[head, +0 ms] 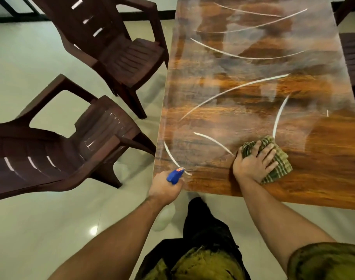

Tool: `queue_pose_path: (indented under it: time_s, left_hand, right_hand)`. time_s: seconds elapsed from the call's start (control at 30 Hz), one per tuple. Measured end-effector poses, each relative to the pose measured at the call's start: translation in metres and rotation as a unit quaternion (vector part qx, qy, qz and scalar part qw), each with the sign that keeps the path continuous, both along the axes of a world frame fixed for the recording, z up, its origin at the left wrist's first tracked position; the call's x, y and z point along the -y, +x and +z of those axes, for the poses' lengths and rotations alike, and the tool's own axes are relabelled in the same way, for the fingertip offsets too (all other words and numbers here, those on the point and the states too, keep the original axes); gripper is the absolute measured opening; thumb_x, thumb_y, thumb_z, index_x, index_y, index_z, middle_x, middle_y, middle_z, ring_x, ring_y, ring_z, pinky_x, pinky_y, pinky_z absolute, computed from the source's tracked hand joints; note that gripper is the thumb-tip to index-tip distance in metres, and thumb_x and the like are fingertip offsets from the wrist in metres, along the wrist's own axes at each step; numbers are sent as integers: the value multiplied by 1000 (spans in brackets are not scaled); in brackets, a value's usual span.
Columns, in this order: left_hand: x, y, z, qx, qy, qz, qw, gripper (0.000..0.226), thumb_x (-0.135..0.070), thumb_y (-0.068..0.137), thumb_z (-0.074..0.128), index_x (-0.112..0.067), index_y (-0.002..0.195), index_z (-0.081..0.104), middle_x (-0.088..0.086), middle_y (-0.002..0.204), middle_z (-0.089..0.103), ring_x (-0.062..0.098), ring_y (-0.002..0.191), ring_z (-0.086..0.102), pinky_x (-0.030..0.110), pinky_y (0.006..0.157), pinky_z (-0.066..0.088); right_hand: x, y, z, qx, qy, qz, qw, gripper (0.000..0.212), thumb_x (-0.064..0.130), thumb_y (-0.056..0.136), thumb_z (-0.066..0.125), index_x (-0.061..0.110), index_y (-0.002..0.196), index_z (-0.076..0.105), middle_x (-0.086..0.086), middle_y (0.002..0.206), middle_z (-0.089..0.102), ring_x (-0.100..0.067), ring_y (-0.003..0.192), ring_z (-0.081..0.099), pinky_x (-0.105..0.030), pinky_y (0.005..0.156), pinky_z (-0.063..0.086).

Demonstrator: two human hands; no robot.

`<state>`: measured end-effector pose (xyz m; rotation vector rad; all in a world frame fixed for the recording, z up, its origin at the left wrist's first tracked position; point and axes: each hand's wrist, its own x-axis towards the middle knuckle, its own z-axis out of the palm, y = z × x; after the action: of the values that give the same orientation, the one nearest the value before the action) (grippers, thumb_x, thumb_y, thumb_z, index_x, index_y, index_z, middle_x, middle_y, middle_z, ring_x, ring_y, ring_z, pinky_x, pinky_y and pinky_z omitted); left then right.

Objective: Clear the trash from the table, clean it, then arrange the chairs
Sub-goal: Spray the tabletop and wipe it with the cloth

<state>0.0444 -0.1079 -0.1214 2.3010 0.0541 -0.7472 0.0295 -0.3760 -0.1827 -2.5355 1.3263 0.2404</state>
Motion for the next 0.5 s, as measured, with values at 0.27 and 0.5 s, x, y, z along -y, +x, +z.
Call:
queue_pose_path:
  time_s: [0.27,0.5]
  left_hand:
    - [-22,45,13,-25,3,-59,998,34,-41,78,57,-9,66,54,6,60,59,25,56,52,37,56,47]
    - [-56,92,15,-6,-18,-98,995,33,-20,87,68,-22,59,51,-8,52,52,10,49,46,19,48,35]
  right_hand:
    - [-77,32,8,-26,-26,130,991,77,60,97,29,21,160,10,-17,166,4,-34,153,-1,-55,121,-2]
    - [-180,3,4,-26,49,612,789,77,53,89,40,22,158,22,-11,167,7,-25,151,-13,-48,121,-12]
